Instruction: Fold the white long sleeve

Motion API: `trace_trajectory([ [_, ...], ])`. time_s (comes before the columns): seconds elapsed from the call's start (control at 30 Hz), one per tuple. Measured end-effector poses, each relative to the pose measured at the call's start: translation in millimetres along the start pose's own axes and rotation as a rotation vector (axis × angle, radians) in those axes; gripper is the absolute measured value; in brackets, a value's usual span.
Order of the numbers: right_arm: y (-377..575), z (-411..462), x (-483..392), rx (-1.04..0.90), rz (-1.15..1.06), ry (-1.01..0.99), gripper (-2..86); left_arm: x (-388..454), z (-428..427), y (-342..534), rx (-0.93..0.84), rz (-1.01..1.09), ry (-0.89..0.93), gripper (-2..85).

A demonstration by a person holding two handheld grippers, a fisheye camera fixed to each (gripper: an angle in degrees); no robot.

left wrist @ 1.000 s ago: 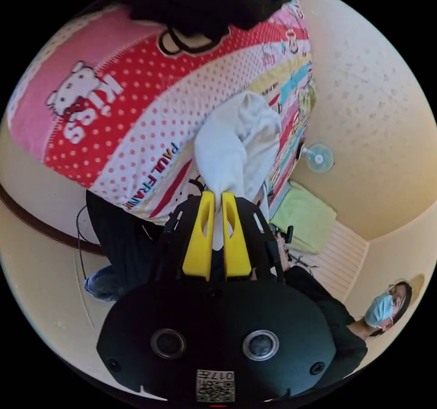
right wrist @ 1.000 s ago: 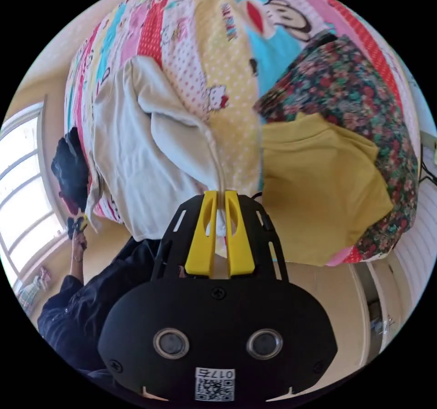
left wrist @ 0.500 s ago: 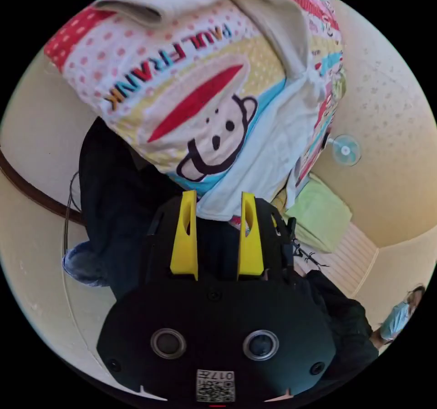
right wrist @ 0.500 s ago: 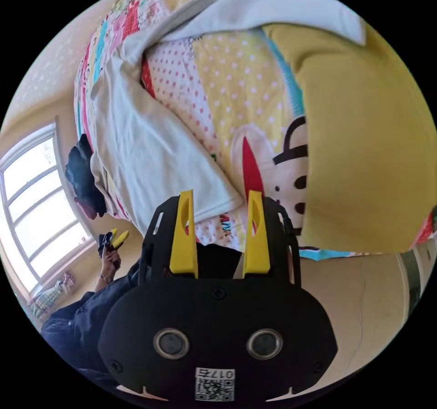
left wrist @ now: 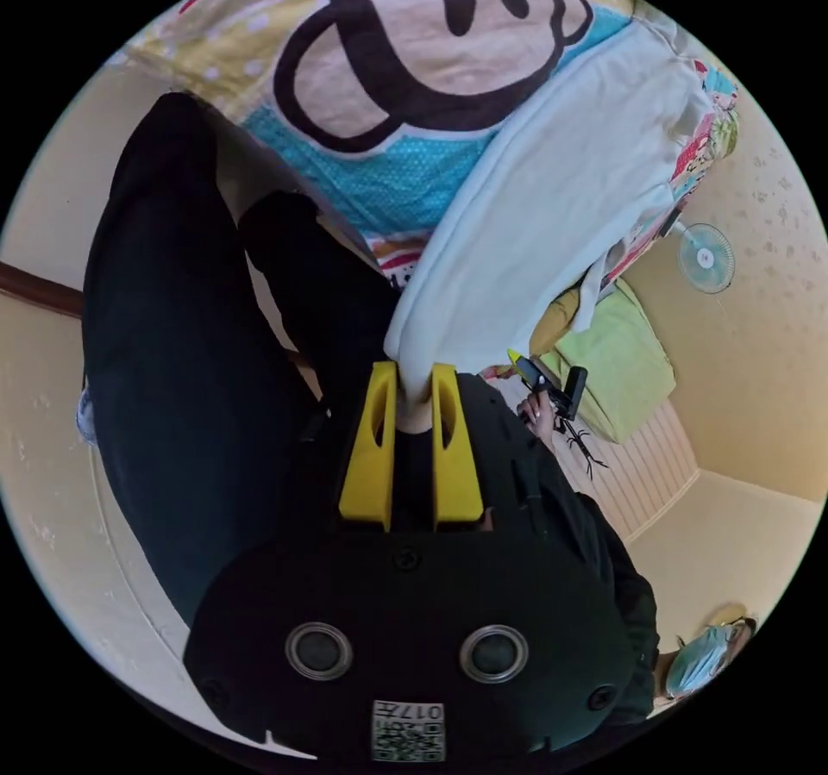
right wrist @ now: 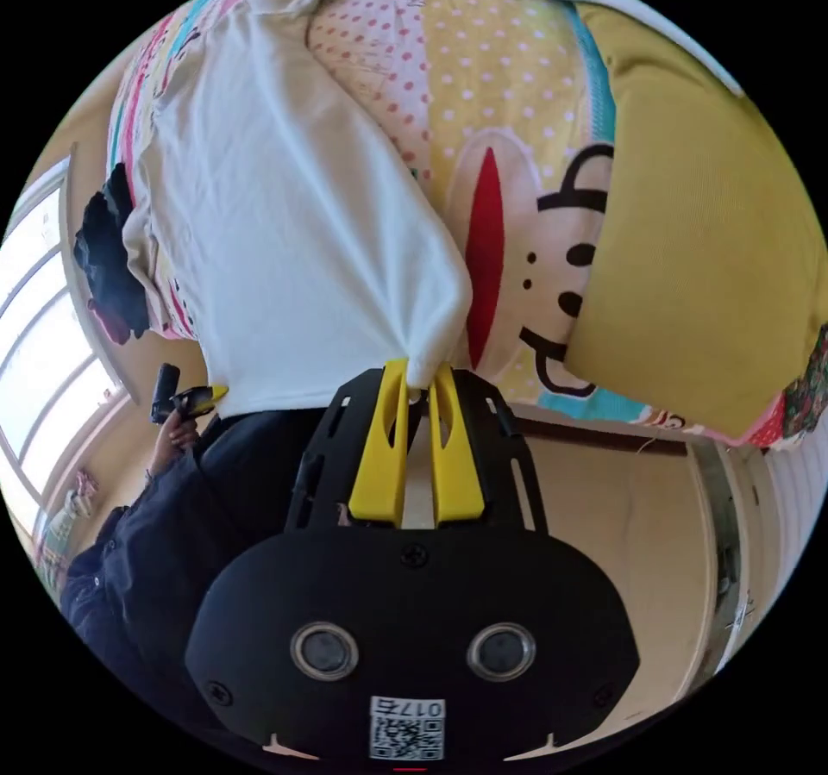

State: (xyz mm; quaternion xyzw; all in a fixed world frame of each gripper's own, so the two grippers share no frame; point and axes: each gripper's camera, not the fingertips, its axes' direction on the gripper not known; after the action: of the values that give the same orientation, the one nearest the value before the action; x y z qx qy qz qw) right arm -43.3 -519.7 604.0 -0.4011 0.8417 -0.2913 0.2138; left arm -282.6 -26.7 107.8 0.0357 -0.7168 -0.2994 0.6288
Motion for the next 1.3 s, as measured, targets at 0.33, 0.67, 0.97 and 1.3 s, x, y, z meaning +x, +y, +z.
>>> trace_trajectory([
  [0.33,25.6,1.1,8.0,0.121,0.086,-0.009,7.6,36.4,-233.8,11.8,0.502,0.190,-0.518,15.5],
  [0.67,7.5,-6.6,-107.2,0.182,-0.192,0.082,7.8,7.4,-244.6,-51.1,0.219,0.214,-0.710,3.9],
  [0.97,28.9,30.7,-290.4,0.117,-0.934,0.086,13.4,29.3,-375.0,108.1,0.224,0.702,0.188,3.5],
  [1.3,83.4,-5.3,-405.1,0.458,-1.257,-0.277,8.7,109.9,-380.9,152.8,0.347,0.855,0.532,5.4],
])
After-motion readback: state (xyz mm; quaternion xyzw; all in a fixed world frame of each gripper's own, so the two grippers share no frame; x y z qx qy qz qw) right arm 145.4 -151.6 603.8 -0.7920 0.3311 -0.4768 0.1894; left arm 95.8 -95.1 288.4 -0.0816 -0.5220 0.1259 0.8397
